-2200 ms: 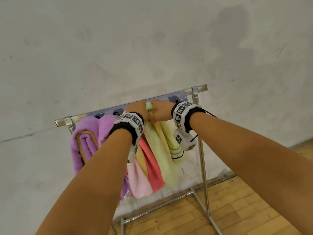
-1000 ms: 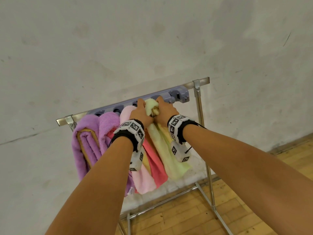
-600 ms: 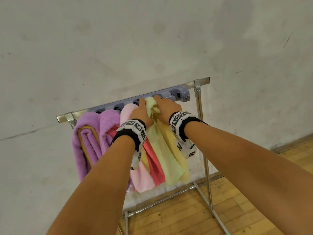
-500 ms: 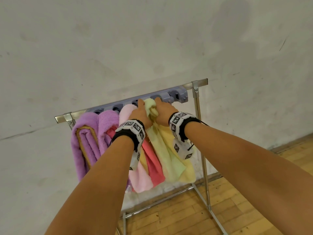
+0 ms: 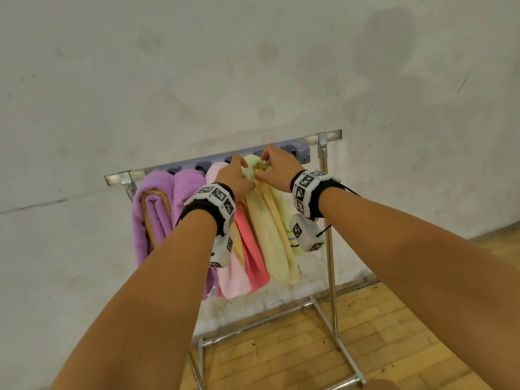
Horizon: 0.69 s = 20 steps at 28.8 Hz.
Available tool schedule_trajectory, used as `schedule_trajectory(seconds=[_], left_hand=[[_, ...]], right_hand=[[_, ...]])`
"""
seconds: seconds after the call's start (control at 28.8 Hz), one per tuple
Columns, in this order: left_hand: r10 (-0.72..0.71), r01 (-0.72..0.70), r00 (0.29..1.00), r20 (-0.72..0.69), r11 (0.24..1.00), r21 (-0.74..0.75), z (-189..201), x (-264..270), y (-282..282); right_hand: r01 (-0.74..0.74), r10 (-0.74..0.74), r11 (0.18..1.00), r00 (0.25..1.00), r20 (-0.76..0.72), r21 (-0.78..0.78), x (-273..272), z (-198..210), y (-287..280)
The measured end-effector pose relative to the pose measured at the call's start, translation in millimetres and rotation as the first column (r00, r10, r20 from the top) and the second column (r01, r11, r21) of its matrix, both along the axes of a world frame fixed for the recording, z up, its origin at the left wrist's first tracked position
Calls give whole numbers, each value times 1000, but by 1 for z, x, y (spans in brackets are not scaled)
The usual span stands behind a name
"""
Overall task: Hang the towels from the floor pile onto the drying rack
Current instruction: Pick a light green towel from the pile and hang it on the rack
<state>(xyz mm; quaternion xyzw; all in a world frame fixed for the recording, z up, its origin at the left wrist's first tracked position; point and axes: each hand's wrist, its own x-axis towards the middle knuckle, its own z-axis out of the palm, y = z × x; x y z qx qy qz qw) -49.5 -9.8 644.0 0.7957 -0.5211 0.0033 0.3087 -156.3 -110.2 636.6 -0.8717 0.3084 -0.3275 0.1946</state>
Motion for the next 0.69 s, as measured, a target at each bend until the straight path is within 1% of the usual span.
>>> schedule_trajectory(seconds=[0.07,0.14,0.28,0.38,0.52,0.59,0.69], left_hand=[[-23,21,998,-57,999,-39,-15,-5,6],[-61,56,994,-91,997,-62,-41,-7,9],[-82,73,992,-95,993,-95,-120,-7,7],[-83,79,984,-157,996,-31,-186,-4,0],[-59,71,980,-189,996,55,-274,7,-10],[-28,56,966,-259,993,104,-314,11,-11],[26,51,940,-341,976,213,-362,8,-5]], right_hand=[[13,-13,1000,1000,-4,6,-4,-11,11],[23,-23,1000,999,-26,6,-7,-35,22],[52,-48,995,998,-51,85,-9,-109,32],[83,-65,982,992,-112,170,-6,-170,31],[115,-73,961,983,-168,253,1,-258,26],[134,-65,947,969,-236,291,3,-298,24],[144,-21,930,939,-342,337,0,-350,26]])
